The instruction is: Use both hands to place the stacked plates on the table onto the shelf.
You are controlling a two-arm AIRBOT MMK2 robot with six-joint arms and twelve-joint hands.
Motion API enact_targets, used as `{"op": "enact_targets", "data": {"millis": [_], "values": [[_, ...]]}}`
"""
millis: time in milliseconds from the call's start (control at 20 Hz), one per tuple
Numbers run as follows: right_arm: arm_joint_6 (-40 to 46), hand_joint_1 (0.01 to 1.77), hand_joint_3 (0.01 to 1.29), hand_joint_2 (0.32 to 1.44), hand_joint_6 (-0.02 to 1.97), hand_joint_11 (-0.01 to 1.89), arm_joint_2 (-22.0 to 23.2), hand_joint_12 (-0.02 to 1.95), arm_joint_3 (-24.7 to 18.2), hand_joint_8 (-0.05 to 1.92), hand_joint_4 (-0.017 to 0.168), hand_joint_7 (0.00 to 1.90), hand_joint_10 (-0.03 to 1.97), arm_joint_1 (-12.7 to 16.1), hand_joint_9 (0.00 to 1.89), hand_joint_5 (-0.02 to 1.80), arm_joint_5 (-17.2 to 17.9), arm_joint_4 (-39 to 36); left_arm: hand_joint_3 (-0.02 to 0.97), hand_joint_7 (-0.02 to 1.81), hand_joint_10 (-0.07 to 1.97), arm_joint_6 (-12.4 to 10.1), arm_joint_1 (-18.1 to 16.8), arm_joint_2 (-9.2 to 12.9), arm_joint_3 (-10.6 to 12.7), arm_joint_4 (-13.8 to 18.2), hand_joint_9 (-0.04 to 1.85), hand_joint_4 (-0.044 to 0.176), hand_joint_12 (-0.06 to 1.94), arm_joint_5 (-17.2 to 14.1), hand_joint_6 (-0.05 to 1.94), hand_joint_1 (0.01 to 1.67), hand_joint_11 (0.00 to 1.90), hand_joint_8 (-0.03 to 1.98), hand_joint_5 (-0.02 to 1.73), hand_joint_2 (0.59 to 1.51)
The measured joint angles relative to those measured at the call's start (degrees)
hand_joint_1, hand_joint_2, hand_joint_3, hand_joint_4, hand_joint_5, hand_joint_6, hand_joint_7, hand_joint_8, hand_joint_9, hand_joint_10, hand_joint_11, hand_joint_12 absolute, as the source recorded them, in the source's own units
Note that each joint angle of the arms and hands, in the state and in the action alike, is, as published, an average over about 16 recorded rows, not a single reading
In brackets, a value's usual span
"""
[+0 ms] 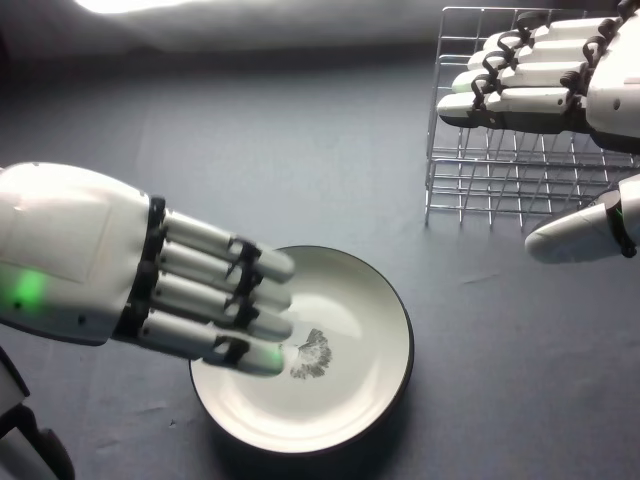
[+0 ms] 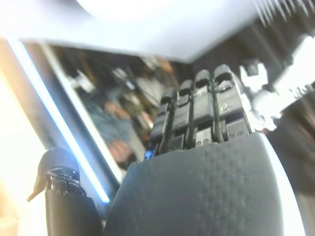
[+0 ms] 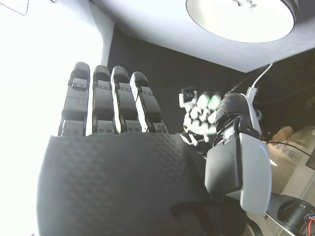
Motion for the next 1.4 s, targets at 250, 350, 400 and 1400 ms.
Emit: {"op": "enact_targets", "data": {"millis": [250, 350, 400, 1400], "values": [[-0.06, 0.03, 0.02, 1.13, 0.02, 0.02, 0.01, 0.02, 0.00, 0.01, 0.002, 0.02, 0.01, 0.00, 0.02, 0.02, 0.17, 0.00, 0.087, 0.02, 0.01, -1.12, 0.41, -2.79, 4.01, 6.78, 0.02, -0.002, -0.01, -0.34, -0.01, 0.02, 0.01, -0.02, 0.02, 0.992], [-0.10, 0.03, 0.02, 1.14, 0.02, 0.02, 0.02, 0.02, 0.00, 0.01, 0.002, 0.02, 0.01, 0.00, 0.02, 0.02, 0.25, 0.00, 0.082, 0.02, 0.01, -1.06, 0.86, -3.94, 5.21, 8.57, 0.02, -0.002, -0.01, -0.34, -0.01, 0.02, 0.01, -0.02, 0.02, 1.002], [-0.12, 0.03, 0.02, 1.14, 0.02, 0.02, 0.02, 0.02, 0.00, 0.01, 0.002, 0.02, 0.01, 0.00, 0.02, 0.02, 0.30, 0.00, 0.079, 0.02, 0.01, -0.98, 1.14, -4.46, 5.70, 9.21, 0.02, -0.002, -0.01, -0.29, -0.01, 0.02, 0.01, -0.02, 0.02, 1.007], [-0.78, 0.03, 0.02, 1.15, 0.02, 0.02, -0.13, 0.02, 2.00, 0.01, 0.002, 0.02, 0.01, -1.82, 0.02, 0.03, 7.19, -0.49, 0.048, 0.02, 0.01, 0.90, 6.49, -11.29, 13.21, 12.53, 0.02, -0.004, -0.01, 4.64, -0.01, 0.02, 0.02, -0.01, 0.02, 1.053]]}}
